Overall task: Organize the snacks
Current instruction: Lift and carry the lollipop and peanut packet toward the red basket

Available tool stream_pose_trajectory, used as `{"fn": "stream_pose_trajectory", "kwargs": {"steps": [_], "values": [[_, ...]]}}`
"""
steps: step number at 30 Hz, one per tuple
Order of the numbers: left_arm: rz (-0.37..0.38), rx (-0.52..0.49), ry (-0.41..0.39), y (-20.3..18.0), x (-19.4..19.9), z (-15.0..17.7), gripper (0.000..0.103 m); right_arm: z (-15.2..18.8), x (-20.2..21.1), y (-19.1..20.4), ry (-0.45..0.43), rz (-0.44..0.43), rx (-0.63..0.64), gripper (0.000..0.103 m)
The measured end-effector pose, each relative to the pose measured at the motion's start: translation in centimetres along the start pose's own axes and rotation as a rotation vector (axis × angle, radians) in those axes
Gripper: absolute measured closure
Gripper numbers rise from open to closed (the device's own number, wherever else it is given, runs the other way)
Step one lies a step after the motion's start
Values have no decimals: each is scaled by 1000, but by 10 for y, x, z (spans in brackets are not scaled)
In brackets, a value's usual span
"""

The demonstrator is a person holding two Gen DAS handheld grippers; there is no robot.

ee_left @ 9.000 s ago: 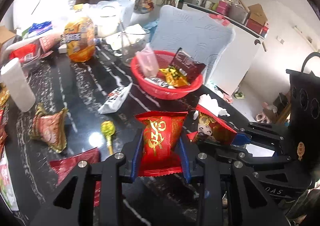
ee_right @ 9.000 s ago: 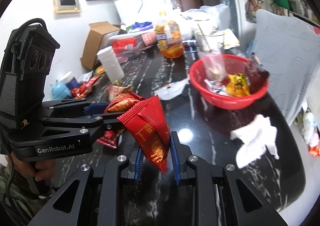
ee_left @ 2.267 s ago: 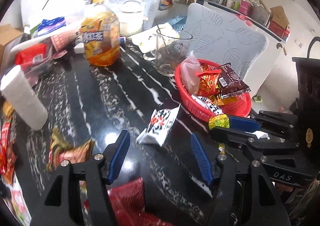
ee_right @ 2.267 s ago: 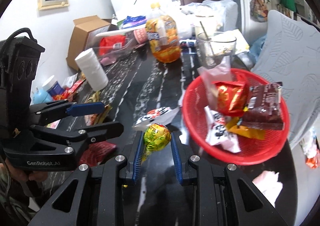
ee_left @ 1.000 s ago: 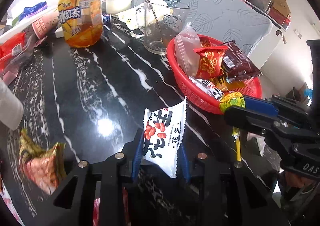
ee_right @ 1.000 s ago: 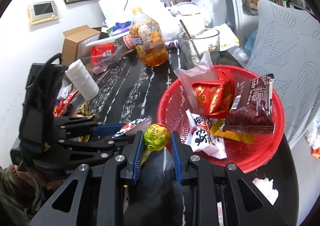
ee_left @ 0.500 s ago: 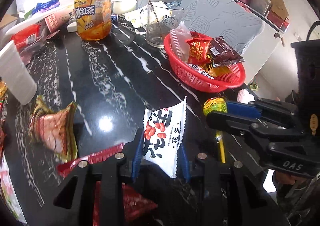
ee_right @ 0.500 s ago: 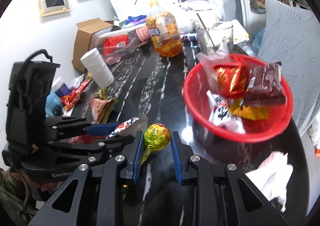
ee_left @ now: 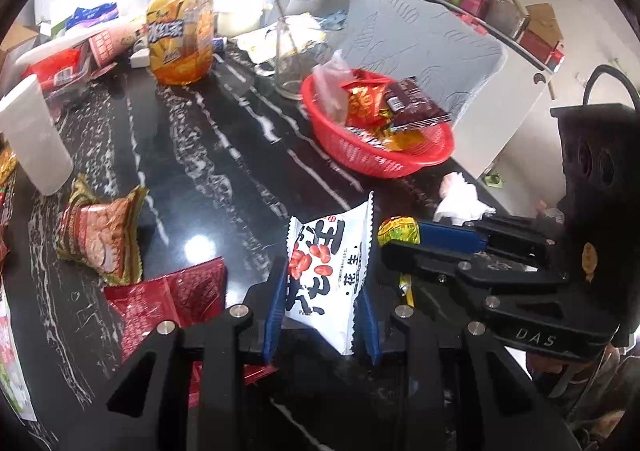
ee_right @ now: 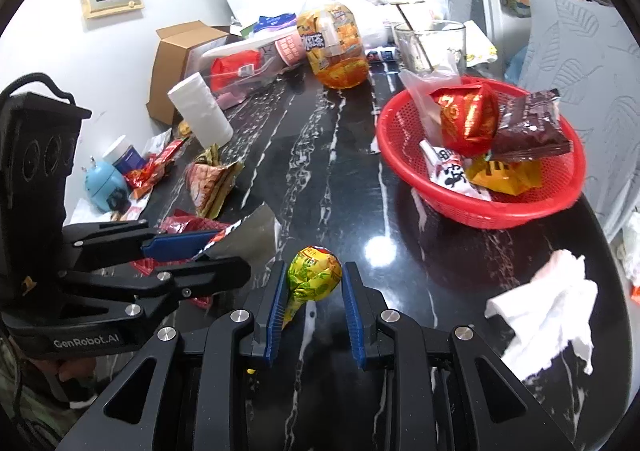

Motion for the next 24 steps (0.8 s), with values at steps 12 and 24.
{"fn": "stream_pose_trajectory", "kwargs": {"steps": [12, 24], "values": [[80, -54, -22, -32, -5, -23, 71, 3, 31, -25, -64, 66, -58, 76], [77, -79, -48, -40, -14, -53, 71, -31, 45, -59, -139, 149, -104, 75]]}}
Point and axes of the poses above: each gripper's, at about its wrist camera, not at the fingertips, and x roughly against the way its jaws point, y to its left, z to its underside, the point moved 2 cm from there along -x, roughly the way its jaws point
